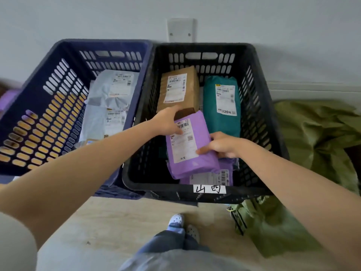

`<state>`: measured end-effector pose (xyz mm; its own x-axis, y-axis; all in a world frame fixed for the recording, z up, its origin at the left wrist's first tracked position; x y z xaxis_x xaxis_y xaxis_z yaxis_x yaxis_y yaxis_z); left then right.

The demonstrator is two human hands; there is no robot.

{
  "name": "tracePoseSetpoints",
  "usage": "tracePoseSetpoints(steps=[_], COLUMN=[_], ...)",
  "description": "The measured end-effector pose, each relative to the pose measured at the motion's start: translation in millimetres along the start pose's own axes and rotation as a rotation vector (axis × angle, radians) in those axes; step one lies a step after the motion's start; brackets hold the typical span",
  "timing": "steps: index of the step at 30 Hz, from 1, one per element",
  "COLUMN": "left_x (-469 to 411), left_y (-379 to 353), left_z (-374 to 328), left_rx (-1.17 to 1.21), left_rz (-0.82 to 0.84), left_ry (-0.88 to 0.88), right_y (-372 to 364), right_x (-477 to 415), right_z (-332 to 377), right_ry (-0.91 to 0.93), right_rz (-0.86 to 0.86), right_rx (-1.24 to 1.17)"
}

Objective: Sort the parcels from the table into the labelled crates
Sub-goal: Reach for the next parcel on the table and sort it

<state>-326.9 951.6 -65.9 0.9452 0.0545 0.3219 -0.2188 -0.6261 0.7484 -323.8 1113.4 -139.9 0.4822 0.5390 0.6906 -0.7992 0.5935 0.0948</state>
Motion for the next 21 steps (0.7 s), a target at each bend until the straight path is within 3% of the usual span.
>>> tracePoseSetpoints(steps=[7, 12, 21], left_x=[10, 24, 53], left_y=[-33, -58, -101], left_z=[3, 19, 25], left_rx=[-0.165, -0.359, -0.664], left_rz=[0.177, 0.397, 0.803], left_ry=[-0.051, -0.024, -0.105], right_y=[-30, -48, -69], right_x=[-21, -33, -36], right_z=[-17, -45, -65], right_ry=[-0.148, -0.271, -0.325], right_rz=[-0.015, 0.002, 0.256], right_rx=[-0.107, -0.132, -0.031])
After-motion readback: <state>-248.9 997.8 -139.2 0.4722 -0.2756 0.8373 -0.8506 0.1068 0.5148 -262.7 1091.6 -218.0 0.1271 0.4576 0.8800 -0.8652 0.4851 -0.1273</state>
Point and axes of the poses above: each hand's wrist, its own x-axis away from the middle knuckle, its own y-axis out of the back of the hand, z = x × y, the point moved 8 cm from there along -x, towards the middle knuckle, and after that the axes turned 6 degrees about x, right-handed, at the moved point
